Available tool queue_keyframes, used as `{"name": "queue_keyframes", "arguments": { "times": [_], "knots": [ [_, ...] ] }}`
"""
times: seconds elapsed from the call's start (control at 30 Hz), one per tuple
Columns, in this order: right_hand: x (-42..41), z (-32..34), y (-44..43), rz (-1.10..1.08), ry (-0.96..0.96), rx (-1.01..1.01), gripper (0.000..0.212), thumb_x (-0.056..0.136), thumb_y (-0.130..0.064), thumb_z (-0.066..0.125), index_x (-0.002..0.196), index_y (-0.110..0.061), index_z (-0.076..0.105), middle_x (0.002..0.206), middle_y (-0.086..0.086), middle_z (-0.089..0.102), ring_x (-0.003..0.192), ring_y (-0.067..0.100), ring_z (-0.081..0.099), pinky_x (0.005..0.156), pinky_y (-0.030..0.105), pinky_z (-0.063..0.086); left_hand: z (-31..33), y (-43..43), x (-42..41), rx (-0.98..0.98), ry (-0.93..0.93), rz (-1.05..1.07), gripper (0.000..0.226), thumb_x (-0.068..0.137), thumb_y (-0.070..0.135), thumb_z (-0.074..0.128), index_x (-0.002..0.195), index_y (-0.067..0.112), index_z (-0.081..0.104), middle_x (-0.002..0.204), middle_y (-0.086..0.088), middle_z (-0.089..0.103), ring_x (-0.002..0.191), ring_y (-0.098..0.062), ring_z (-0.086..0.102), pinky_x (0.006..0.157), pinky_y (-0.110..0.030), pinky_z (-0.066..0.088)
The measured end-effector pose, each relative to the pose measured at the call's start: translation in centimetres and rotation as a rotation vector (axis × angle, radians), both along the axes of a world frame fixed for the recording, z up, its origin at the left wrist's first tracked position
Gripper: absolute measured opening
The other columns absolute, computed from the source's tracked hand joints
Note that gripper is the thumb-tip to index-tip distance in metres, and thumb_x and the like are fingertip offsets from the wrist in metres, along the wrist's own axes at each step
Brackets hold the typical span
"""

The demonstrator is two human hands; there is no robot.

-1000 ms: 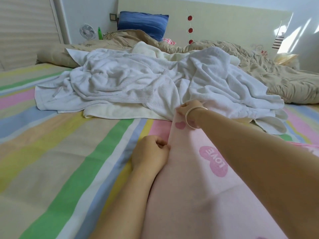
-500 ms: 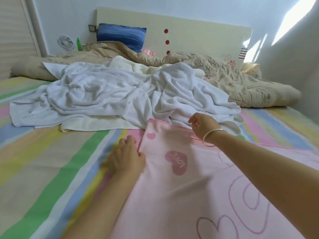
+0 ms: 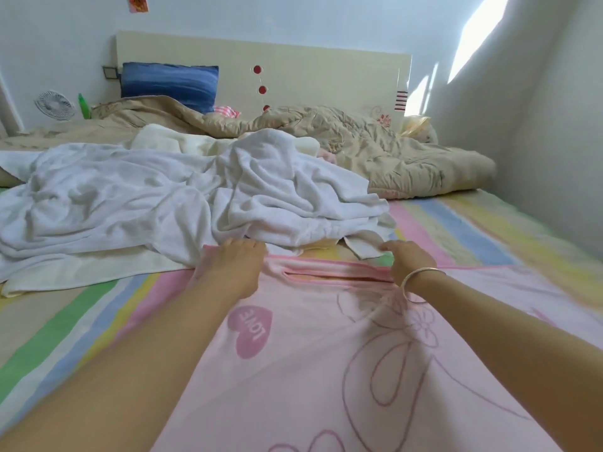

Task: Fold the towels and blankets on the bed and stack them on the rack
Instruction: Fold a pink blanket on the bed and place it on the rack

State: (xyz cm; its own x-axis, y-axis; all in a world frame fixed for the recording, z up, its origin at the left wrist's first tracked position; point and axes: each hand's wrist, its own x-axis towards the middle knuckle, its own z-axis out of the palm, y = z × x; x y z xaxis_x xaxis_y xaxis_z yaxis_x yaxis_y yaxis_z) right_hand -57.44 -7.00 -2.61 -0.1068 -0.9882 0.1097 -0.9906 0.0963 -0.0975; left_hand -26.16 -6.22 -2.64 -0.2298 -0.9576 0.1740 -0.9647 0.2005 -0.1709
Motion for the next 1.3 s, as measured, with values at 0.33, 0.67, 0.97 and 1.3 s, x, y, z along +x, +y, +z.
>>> {"name": "queue_keyframes", "arguments": {
  "times": [0.33, 0.67, 0.97, 1.3],
  "knots": [
    [-6.8, -3.5, -1.0, 0.049, 0.414, -0.017, 0.034, 0.097, -0.014, 0.037, 0.127, -0.021, 0.050, 0.126, 0.003, 0.053, 0.118, 0.023, 0.049, 0.095, 0.034, 0.040, -1.8, -2.4, -1.6, -0.088, -0.317, 0.179, 0.033, 0.089, 0.023, 0.063, 0.122, 0.029, 0.058, 0.119, 0.005, 0.060, 0.110, -0.015, 0.061, 0.088, -0.030, 0.044],
    [-8.3, -4.3, 0.3, -0.077, 0.413, -0.235, 0.006, 0.083, -0.019, 0.064, 0.086, -0.015, 0.067, 0.089, 0.004, 0.064, 0.095, 0.030, 0.054, 0.076, 0.036, 0.040, -1.7, 0.4, 0.4, -0.492, -0.199, -0.014, 0.045, 0.049, -0.012, 0.075, 0.090, 0.003, 0.062, 0.088, -0.015, 0.058, 0.074, -0.029, 0.060, 0.038, -0.027, 0.042],
    [-8.5, -6.2, -0.1, -0.039, 0.390, -0.308, 0.022, 0.057, -0.007, 0.085, 0.062, -0.006, 0.063, 0.065, 0.012, 0.059, 0.074, 0.034, 0.055, 0.062, 0.037, 0.040, -1.4, -0.4, 2.9, -0.424, -0.094, -0.101, 0.035, 0.046, -0.017, 0.078, 0.063, 0.007, 0.057, 0.053, -0.009, 0.052, 0.046, -0.029, 0.054, 0.041, -0.023, 0.023],
    [-8.0, -4.9, -0.6, -0.120, 0.397, -0.264, 0.026, 0.091, -0.012, 0.045, 0.101, -0.018, 0.068, 0.101, 0.002, 0.063, 0.106, 0.026, 0.047, 0.080, 0.034, 0.035, 3.7, -2.8, 2.1, -0.294, -0.283, 0.135, 0.028, 0.090, -0.004, 0.043, 0.113, 0.010, 0.050, 0.100, -0.009, 0.064, 0.092, -0.030, 0.064, 0.067, -0.031, 0.030]
  ]
}}
